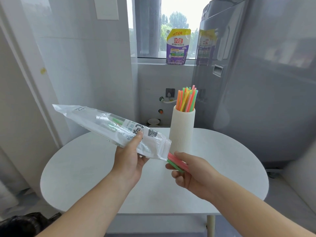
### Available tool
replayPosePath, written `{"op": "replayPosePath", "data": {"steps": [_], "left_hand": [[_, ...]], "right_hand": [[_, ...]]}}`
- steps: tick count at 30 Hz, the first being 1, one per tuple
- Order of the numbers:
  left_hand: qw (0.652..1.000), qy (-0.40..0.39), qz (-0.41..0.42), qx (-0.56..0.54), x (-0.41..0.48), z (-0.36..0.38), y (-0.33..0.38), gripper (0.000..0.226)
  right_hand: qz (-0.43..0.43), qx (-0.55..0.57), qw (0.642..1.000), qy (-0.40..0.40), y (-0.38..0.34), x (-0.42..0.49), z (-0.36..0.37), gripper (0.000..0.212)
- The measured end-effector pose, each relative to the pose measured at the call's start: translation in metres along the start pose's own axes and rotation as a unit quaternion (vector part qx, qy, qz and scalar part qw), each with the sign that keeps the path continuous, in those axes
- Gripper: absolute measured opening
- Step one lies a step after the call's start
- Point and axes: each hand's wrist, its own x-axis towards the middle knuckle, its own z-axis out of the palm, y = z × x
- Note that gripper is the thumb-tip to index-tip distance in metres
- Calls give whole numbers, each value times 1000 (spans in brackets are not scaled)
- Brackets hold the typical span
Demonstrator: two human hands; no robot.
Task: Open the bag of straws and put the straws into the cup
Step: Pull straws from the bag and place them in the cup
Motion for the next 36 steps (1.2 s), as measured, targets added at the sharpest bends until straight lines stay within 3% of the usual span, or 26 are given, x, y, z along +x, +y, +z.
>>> {"op": "replayPosePath", "data": {"steps": [8,17,24,31,36], "left_hand": [[1000,-2,6,-14,1,-4,6,37],[998,11,-33,-50,-8,7,0,40],[998,-17,-43,-50,-15,9,-2,37],[995,-22,-60,-76,-14,9,-1,37],[992,-6,-76,-100,-8,4,1,40]], "right_hand": [[-91,110,989,35,-19,1,-16,6],[-135,291,946,43,-38,-10,5,15],[-203,163,964,55,-34,2,20,16],[-239,146,955,97,-46,2,12,11],[-286,39,949,130,-70,-8,-10,17]]}}
